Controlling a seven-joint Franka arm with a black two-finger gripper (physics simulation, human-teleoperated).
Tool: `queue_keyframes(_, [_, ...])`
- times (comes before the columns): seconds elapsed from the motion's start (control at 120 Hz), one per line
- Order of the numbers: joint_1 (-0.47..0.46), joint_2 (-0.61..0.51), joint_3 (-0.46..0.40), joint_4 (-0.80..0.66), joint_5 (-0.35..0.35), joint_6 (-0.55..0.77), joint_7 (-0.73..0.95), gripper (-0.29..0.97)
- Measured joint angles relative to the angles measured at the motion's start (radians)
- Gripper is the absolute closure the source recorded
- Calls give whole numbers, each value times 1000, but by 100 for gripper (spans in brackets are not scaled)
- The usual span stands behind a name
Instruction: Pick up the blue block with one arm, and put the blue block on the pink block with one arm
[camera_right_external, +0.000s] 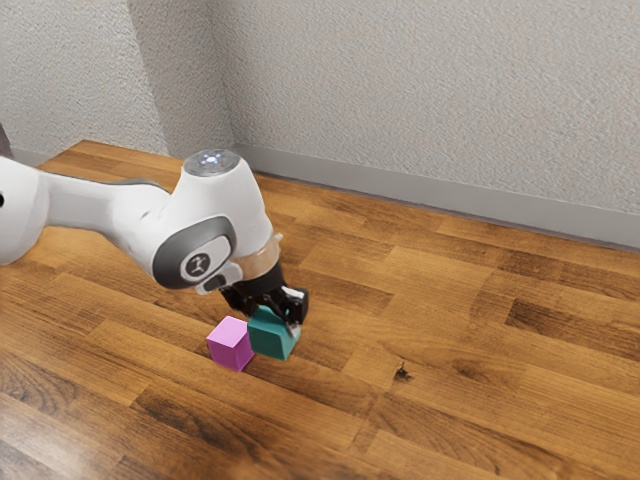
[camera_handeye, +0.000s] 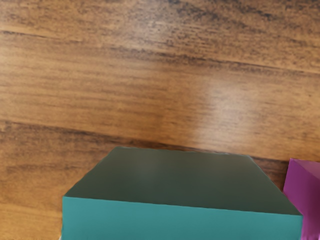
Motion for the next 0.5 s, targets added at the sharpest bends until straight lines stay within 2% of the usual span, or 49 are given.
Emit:
queue_keyframes(0.192, [14,-10,55,-27,84,24,36,42])
queue_keyframes(0.5, [1,-66,124,-70,110,42,92,43])
